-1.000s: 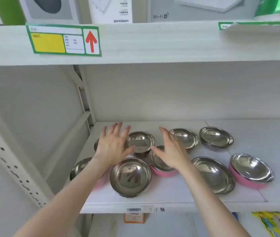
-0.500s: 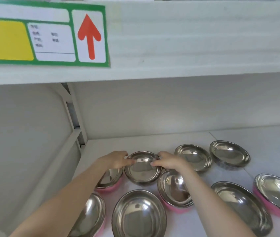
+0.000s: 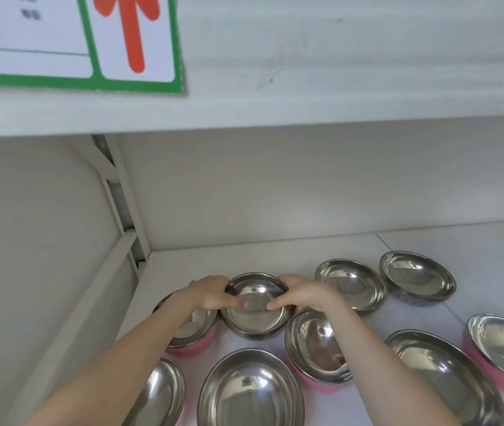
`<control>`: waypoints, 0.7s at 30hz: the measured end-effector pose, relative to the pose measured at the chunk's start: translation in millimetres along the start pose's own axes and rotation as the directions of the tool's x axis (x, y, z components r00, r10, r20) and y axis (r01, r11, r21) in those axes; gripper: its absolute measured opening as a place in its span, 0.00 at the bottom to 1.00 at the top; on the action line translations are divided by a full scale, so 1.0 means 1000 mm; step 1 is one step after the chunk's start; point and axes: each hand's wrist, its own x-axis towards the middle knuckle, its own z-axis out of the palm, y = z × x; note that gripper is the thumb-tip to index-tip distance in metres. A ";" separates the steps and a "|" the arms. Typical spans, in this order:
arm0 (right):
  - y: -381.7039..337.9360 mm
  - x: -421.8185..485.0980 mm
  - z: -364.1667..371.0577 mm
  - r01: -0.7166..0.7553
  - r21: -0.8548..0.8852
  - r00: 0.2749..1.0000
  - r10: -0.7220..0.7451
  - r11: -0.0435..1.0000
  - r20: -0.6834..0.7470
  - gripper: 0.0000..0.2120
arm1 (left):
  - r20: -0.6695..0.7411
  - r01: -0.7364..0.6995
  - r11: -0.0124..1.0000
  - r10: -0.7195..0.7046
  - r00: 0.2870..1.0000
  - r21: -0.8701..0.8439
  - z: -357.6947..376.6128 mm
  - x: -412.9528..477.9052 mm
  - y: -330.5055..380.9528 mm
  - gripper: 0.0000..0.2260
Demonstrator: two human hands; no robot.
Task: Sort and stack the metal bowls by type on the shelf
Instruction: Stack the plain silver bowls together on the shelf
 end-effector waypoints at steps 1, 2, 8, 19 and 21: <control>-0.001 -0.001 0.000 0.001 0.018 1.000 -0.001 1.000 0.002 0.17 | -0.009 0.000 1.000 0.000 1.000 -0.006 0.000 0.000 -0.001 0.31; -0.001 -0.002 0.000 0.003 0.040 1.000 -0.003 0.999 0.002 0.18 | -0.021 -0.001 1.000 0.001 1.000 -0.014 0.000 -0.001 -0.001 0.31; -0.001 -0.003 -0.002 0.068 0.203 0.997 -0.058 0.977 -0.055 0.25 | -0.121 -0.051 0.980 0.028 0.992 -0.190 0.000 -0.005 -0.006 0.29; -0.009 -0.029 -0.022 0.158 0.342 0.982 -0.112 0.926 -0.150 0.27 | -0.300 -0.120 0.919 0.002 0.954 -0.376 -0.015 -0.019 0.020 0.22; -0.008 -0.039 -0.031 0.177 0.352 0.977 -0.121 0.919 -0.174 0.26 | -0.320 -0.126 0.919 0.000 0.947 -0.372 -0.018 -0.023 0.034 0.24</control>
